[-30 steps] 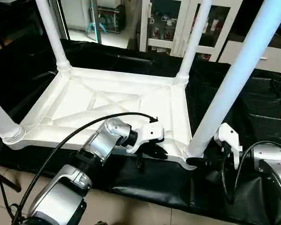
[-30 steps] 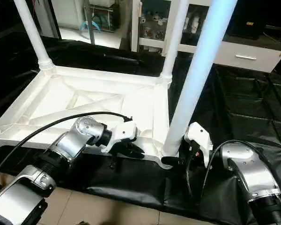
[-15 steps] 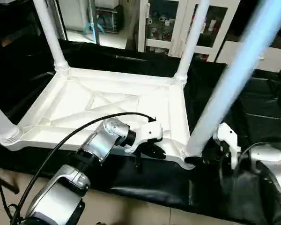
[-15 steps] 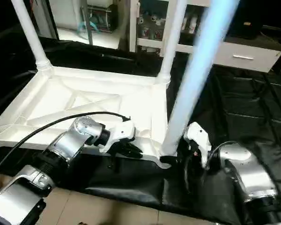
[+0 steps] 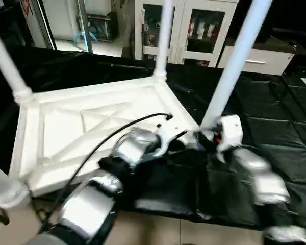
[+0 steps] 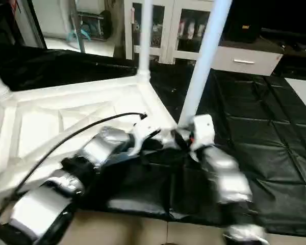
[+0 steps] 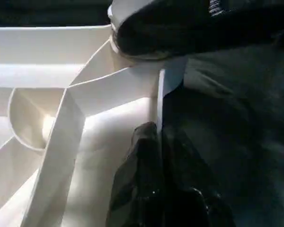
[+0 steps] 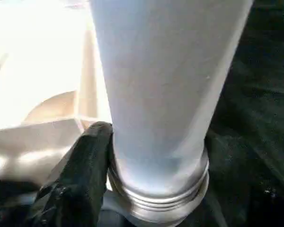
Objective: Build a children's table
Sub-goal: Rotate leg to tighten
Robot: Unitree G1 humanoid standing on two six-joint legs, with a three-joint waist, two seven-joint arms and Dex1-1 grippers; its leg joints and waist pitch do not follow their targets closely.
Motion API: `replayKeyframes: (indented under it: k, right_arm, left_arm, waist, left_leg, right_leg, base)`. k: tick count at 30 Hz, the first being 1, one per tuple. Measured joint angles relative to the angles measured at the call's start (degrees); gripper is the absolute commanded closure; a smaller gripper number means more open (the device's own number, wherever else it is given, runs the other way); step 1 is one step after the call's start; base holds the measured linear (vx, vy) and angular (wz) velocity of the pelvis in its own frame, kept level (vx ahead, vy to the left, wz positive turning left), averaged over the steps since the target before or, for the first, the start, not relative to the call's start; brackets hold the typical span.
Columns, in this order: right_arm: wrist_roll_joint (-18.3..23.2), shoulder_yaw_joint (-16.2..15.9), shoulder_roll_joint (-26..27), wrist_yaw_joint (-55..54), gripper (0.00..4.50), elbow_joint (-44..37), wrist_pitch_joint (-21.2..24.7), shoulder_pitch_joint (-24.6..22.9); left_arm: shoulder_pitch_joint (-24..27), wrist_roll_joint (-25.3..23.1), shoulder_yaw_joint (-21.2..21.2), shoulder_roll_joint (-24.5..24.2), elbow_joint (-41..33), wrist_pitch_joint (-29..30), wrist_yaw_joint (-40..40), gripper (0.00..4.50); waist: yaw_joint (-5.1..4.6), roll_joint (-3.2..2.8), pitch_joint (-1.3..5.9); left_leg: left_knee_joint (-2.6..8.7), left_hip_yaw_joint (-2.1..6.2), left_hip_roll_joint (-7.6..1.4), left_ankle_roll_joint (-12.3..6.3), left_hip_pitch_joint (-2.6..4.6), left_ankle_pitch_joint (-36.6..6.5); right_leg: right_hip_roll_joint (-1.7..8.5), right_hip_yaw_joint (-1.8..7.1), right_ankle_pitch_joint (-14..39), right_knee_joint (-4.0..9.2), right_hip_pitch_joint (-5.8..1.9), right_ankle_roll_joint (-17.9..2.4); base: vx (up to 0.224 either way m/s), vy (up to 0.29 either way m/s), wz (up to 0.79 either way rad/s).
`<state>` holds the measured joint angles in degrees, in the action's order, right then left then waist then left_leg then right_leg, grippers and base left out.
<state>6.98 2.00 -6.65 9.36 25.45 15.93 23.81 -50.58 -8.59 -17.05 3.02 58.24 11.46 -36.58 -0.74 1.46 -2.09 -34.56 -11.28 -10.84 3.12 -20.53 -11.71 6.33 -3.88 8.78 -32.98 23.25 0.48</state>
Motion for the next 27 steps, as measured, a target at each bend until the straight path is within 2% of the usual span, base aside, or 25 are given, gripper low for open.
replayKeyframes:
  k: [3, 7, 9, 12, 13, 16, 18, 21, 24, 26, 27]
  right_arm:
    - [-1.3, 0.0, 1.3, -4.1, 1.89, 2.3, -2.5, 1.4]
    - [-1.4, 0.4, 1.4, -4.5, 1.89, 2.5, -3.5, 1.8]
    - [-1.3, 0.6, 1.0, -3.6, 1.89, 2.5, -4.4, 1.8]
    - [-0.6, 1.4, 0.5, -1.8, 1.89, 2.8, -5.0, 1.7]
    - [0.3, 1.7, -0.5, 0.7, 1.33, 2.7, -5.0, 1.4]
    - [2.3, 1.9, -2.4, 6.1, 1.16, 0.2, -4.8, -1.1]
    - [4.0, 1.7, -3.6, 9.9, 0.97, -2.7, -4.0, -3.3]
    - [4.7, 0.6, -7.2, 14.5, 0.76, -5.8, -2.9, -4.8]
    - [6.1, 0.8, -13.4, 21.1, 0.41, -9.6, -2.5, -6.0]
    - [7.3, 1.1, -17.6, 26.7, 0.41, -11.7, -1.9, -7.1]
    - [7.6, 0.6, -20.1, 30.7, 0.17, -13.2, -2.2, -8.1]
  left_arm:
    - [-1.1, 0.0, 0.5, 1.2, 1.6, -0.4, 2.5, 4.50]
    - [-1.3, 0.0, 0.5, 1.2, 1.6, -1.3, 2.6, 4.50]
    - [-1.5, 0.0, 0.5, 0.9, 1.6, -1.9, 2.6, 4.50]
    - [-1.9, 0.0, 0.5, 0.9, 2.2, -2.5, 2.6, 4.50]
    - [-1.9, -0.1, 0.5, 0.9, 2.4, -3.0, 2.2, 4.50]
    - [-1.7, -0.2, 0.3, 0.0, 2.5, -4.2, 0.3, 4.50]
    - [-1.4, -0.2, 0.3, -1.5, 2.3, -5.5, -1.6, 4.50]
    - [-0.4, -0.1, 0.1, -2.6, 0.9, -6.4, -5.2, 4.50]
    - [1.1, -0.1, -1.0, -4.3, -1.3, -8.0, -10.4, 4.50]
    - [2.1, 0.0, -1.6, -5.4, -2.6, -9.7, -14.6, 4.50]
    - [3.2, 0.2, -2.2, -7.1, -4.1, -10.9, -17.4, 4.50]
  waist:
    - [-0.02, -0.11, -0.03]
    - [0.21, -0.13, -0.03]
    - [0.66, -0.15, -0.02]
    - [1.04, -0.16, -0.03]
    - [1.15, -0.19, -0.05]
    - [1.33, -0.21, -0.07]
    - [0.99, -0.32, -0.13]
    - [1.10, -0.54, -0.22]
    - [1.77, -0.71, -0.17]
    - [2.50, -0.80, -0.14]
    - [2.65, -0.82, -0.13]
  left_leg:
    - [0.02, -0.01, 0.07, 0.00, -0.11, 0.0]
    - [0.11, -0.01, 0.06, -0.03, -0.43, 0.0]
    - [0.17, -0.05, 0.04, -0.14, -0.67, 0.0]
    - [0.22, -0.12, 0.00, -0.43, -0.71, 0.1]
    - [0.22, -0.13, -0.01, -0.43, -0.71, 0.1]
    - [0.21, -0.16, -0.04, -0.42, -0.67, 0.1]
    - [0.21, -0.18, -0.07, -0.41, -0.62, 0.1]
    - [0.20, -0.17, -0.06, -0.34, -0.60, 0.1]
    - [0.20, -0.19, -0.06, -0.11, -0.55, 0.0]
    - [0.20, -0.20, -0.07, -0.11, -0.51, 0.0]
    - [0.20, -0.19, -0.10, -0.11, -0.50, 0.0]
  right_leg:
    - [0.03, 0.07, 0.0, -0.01, 0.04, 0.0]
    - [0.02, 0.06, -0.3, -0.07, 0.24, -0.4]
    - [0.02, 0.05, -0.3, -0.13, 0.61, -0.4]
    - [0.00, 0.04, -0.3, -0.15, 0.74, -0.4]
    - [0.00, 0.04, -0.3, -0.15, 0.73, -0.4]
    - [0.00, 0.05, -0.3, -0.15, 0.72, -0.4]
    - [-0.02, 0.05, -0.3, -0.17, 0.71, -0.4]
    - [-0.01, 0.05, -0.3, -0.17, 0.70, -0.4]
    - [0.00, 0.06, -0.3, -0.16, 0.58, -0.4]
    - [0.00, 0.07, -0.3, -0.14, 0.53, -0.4]
    - [-0.01, 0.05, -0.3, -0.14, 0.52, -0.4]
  base:
    - [0.000, 0.000, 0.00]
    - [0.000, 0.000, 0.00]
    - [0.061, -0.007, 0.02]
    - [0.000, 0.000, 0.00]
    - [0.000, 0.000, 0.00]
    - [0.000, 0.000, 0.00]
    - [0.000, 0.000, 0.00]
    - [0.000, 0.000, 0.00]
    - [0.000, 0.000, 0.00]
    - [0.000, 0.000, 0.00]
    - [0.000, 0.000, 0.00]
